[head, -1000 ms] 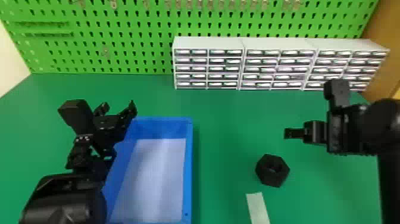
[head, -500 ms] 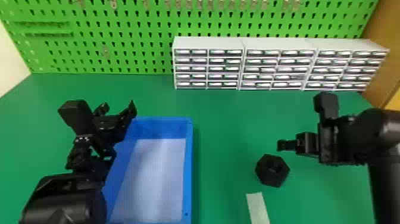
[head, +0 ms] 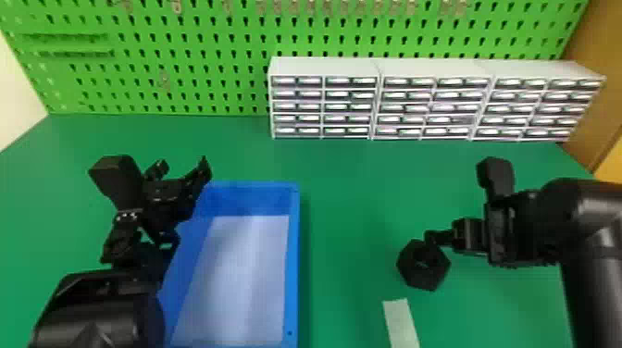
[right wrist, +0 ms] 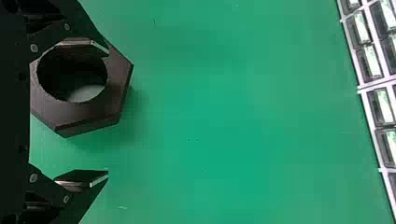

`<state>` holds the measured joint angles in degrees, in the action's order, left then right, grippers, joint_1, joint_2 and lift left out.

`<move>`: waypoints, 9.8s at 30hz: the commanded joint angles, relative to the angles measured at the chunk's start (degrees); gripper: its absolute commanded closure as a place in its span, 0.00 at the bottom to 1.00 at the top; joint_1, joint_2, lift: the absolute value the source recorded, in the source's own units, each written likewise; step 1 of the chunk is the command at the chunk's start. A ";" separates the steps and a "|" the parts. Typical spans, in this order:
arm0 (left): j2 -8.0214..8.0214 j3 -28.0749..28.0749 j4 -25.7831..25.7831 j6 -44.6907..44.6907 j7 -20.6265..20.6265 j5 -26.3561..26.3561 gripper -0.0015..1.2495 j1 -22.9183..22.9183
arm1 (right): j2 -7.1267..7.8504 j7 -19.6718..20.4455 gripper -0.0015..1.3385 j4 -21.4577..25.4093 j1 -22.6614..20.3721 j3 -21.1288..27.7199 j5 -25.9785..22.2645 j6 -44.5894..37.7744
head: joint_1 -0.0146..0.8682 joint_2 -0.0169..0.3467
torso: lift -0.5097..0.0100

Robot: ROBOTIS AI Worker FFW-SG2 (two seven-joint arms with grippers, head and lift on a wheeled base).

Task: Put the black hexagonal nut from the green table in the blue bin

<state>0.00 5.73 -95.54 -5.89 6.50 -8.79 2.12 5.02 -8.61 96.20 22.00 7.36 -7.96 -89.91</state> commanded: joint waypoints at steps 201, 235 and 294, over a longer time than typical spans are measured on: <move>-0.15 -0.10 0.09 0.00 -0.61 0.26 0.35 -0.28 | 1.57 -16.26 0.74 -0.40 -2.05 -24.24 -10.85 55.99 | 0.79 0.19 | 0.79; -0.15 -0.10 0.35 0.00 -0.88 0.44 0.35 -0.28 | 1.92 -19.34 0.74 -11.21 3.40 -37.78 -19.64 54.05 | 0.79 0.19 | 0.79; -0.15 -0.37 0.35 0.00 -0.88 0.35 0.35 -0.45 | 1.92 -20.04 0.38 -6.46 1.64 -27.05 -11.29 57.22 | 0.79 0.19 | 0.79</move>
<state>0.00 5.44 -95.18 -5.88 5.62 -8.44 1.67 7.06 -28.72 88.78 24.10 -22.08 -21.54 -33.58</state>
